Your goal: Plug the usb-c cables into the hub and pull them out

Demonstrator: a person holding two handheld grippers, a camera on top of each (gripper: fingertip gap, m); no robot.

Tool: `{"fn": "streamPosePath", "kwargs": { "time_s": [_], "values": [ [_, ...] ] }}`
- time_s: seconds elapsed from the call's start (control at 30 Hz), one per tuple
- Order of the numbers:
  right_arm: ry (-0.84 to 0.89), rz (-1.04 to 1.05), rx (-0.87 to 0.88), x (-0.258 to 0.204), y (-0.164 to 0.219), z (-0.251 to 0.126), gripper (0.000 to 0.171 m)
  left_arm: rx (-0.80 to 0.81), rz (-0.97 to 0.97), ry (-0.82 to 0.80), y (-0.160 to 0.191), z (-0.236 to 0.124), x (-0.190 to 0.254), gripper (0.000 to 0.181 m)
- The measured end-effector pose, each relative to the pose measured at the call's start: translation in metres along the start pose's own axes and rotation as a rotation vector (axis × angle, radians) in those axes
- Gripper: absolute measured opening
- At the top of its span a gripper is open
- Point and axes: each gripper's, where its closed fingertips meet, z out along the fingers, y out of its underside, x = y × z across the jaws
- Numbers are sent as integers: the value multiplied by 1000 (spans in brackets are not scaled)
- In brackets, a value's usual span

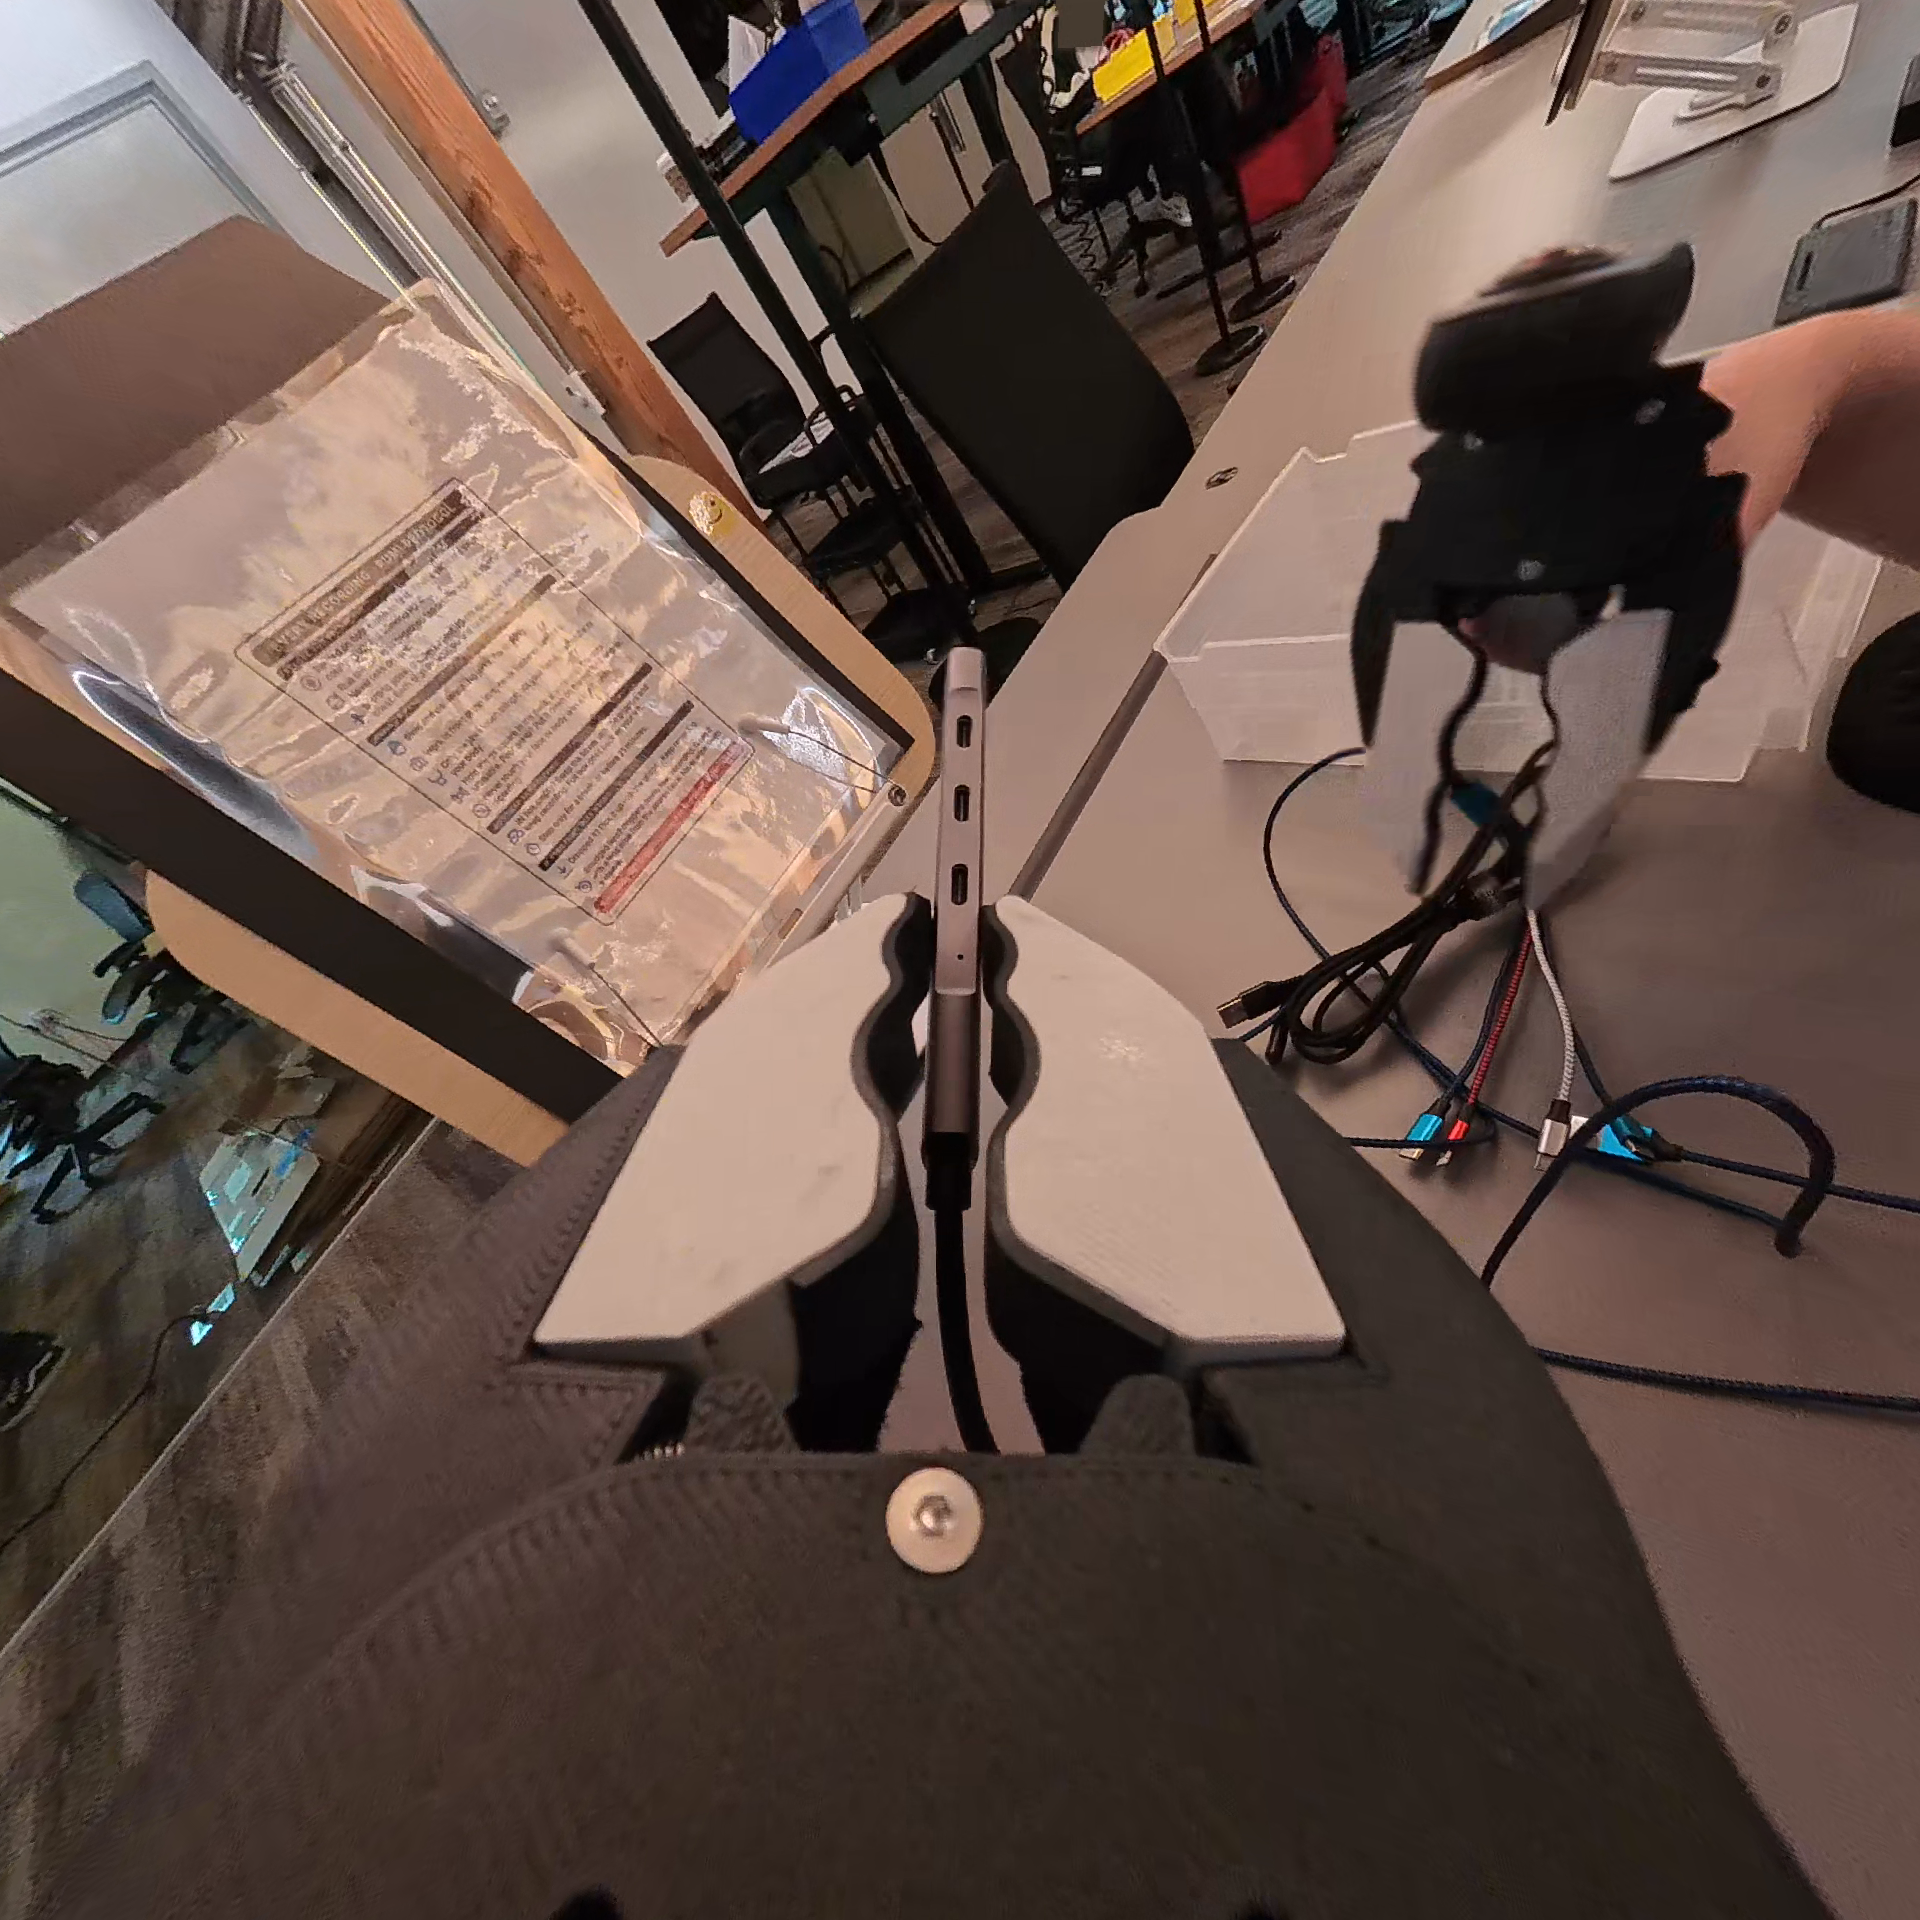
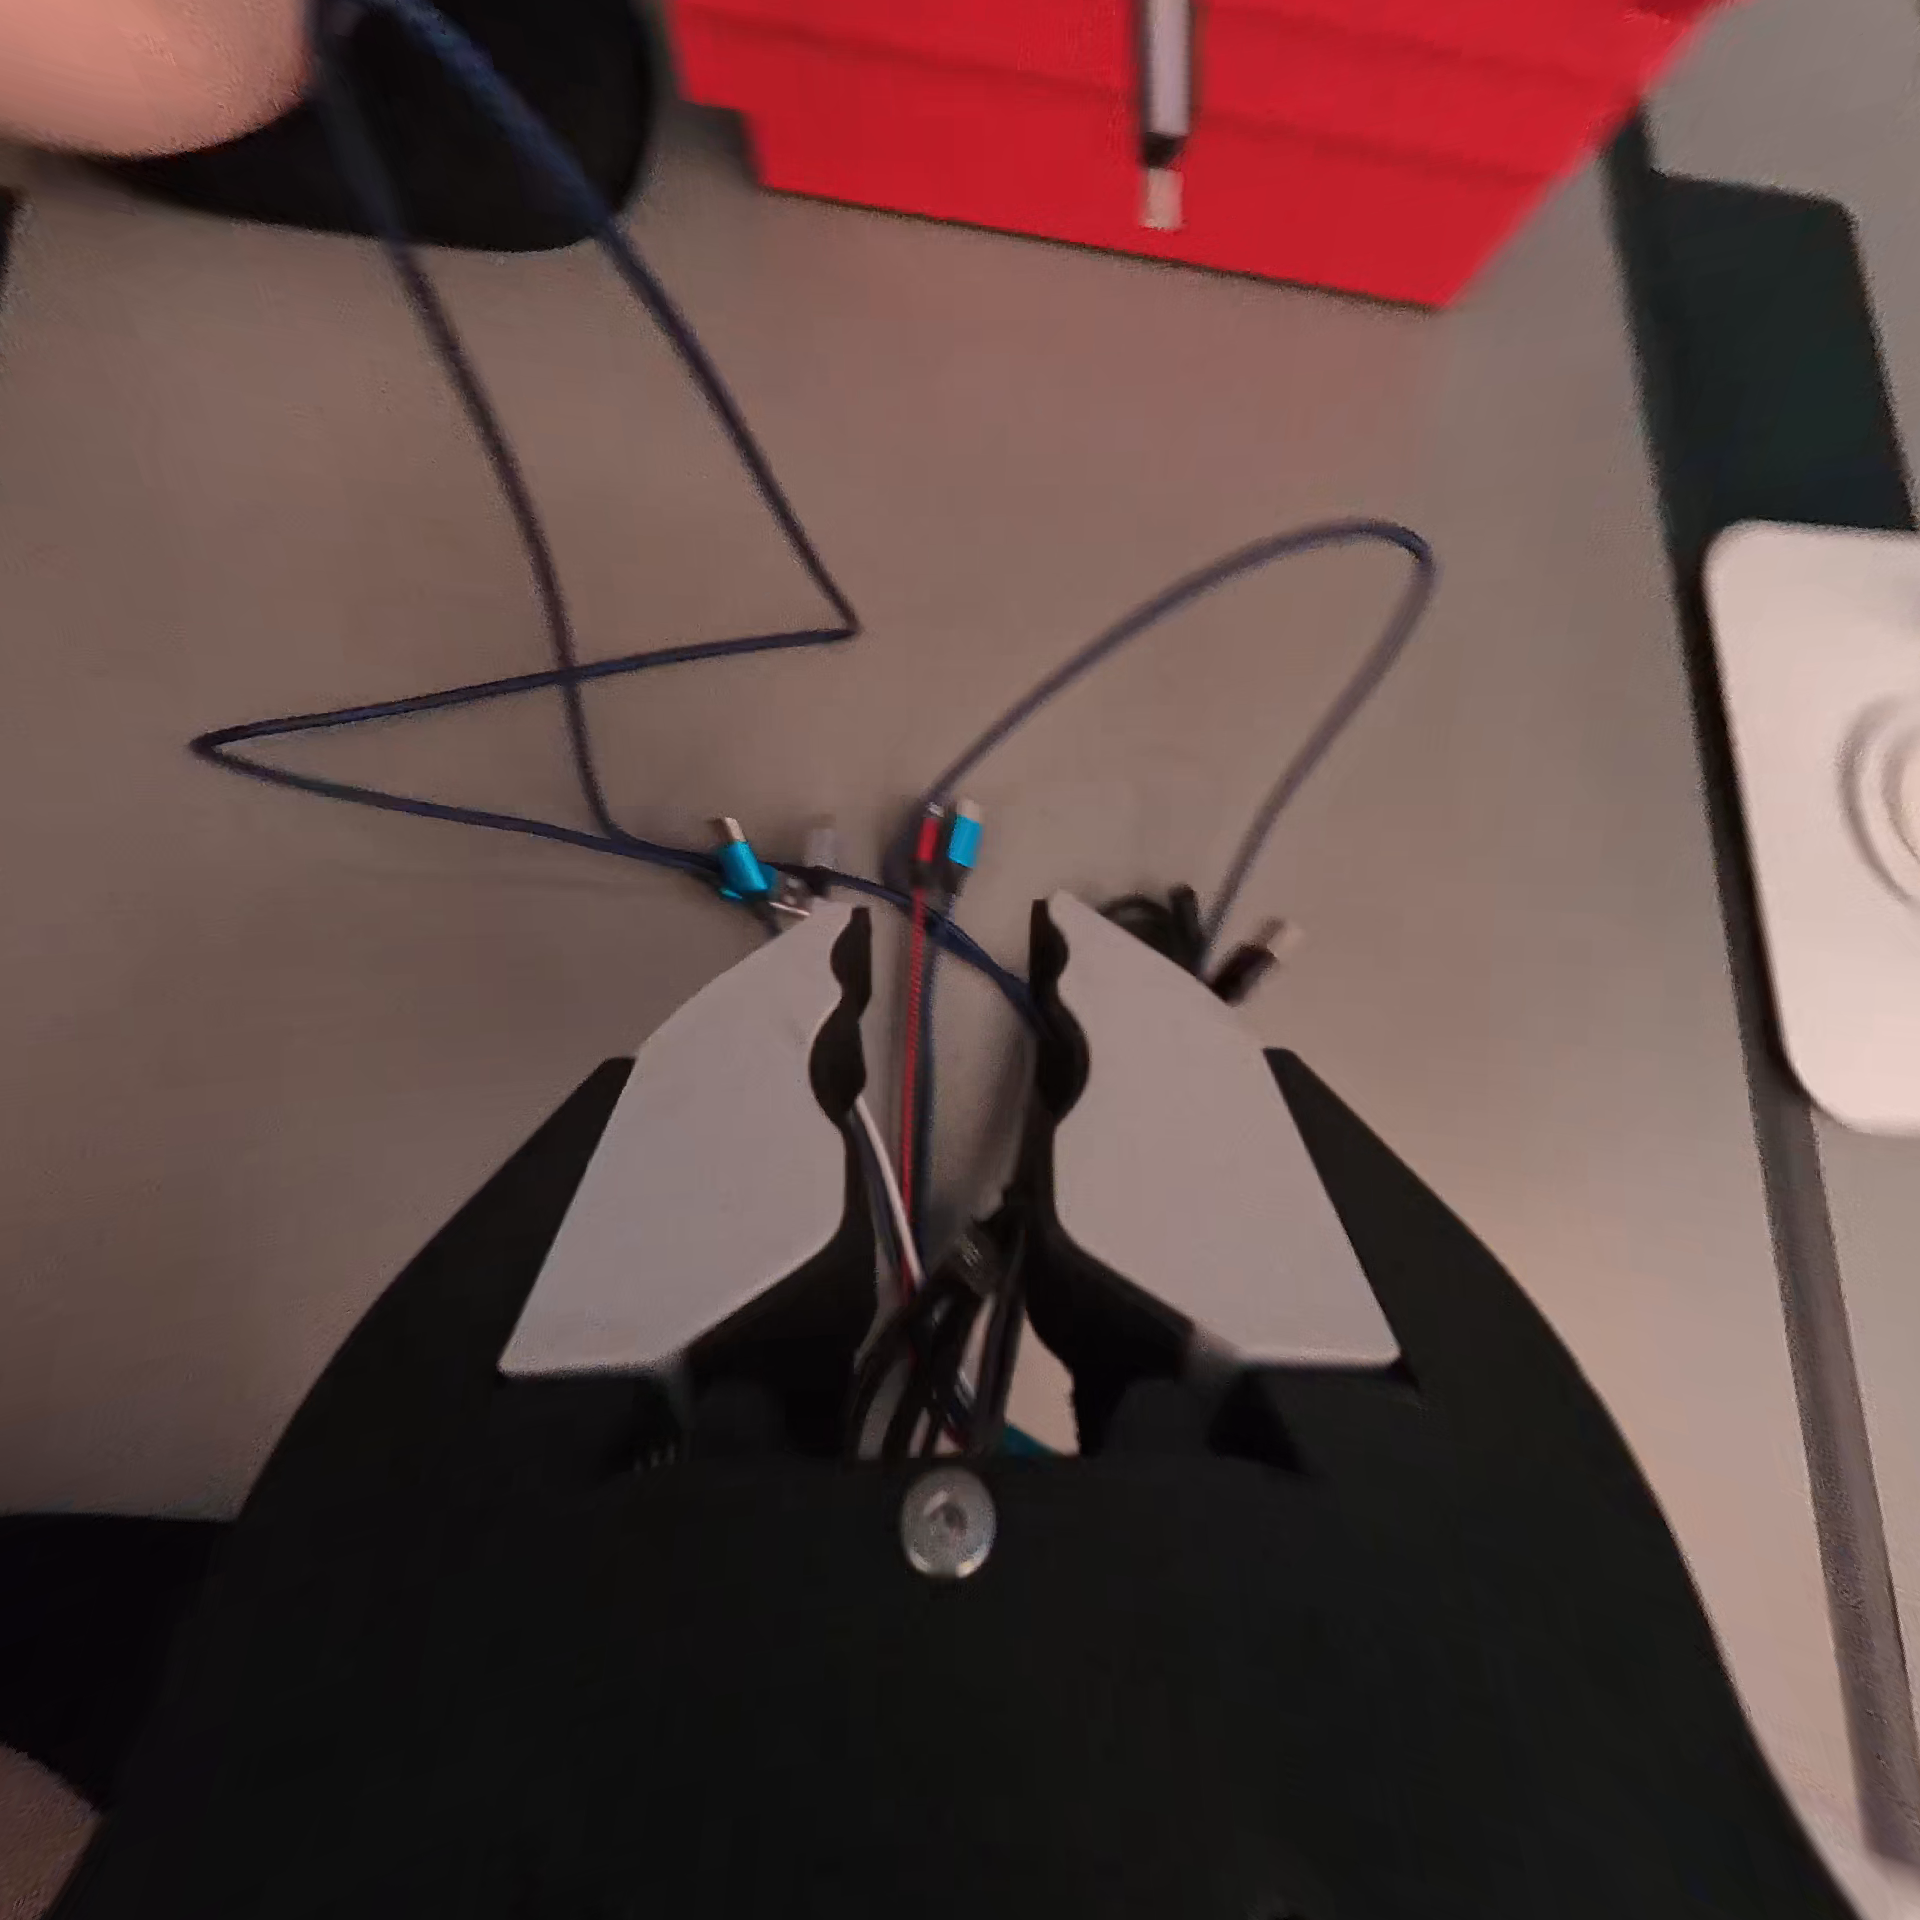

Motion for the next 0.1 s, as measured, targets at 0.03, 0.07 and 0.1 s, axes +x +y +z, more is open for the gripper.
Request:
{"fn": "streamPosePath", "kwargs": {
  "time_s": [0.03, 0.07, 0.1],
  "values": [
    [-40, -31, -3, -9, -4, 7, 30, 0, 1, -4, -1, -1, 0, 8],
    [-72, -48, -12, -16, -7, 13, 30, 3, 2, -5, -2, -1, 0, 8],
    [-93, -62, -25, -20, -7, 20, 30, 7, 3, -8, -3, -2, -1, 8]
  ]
}}
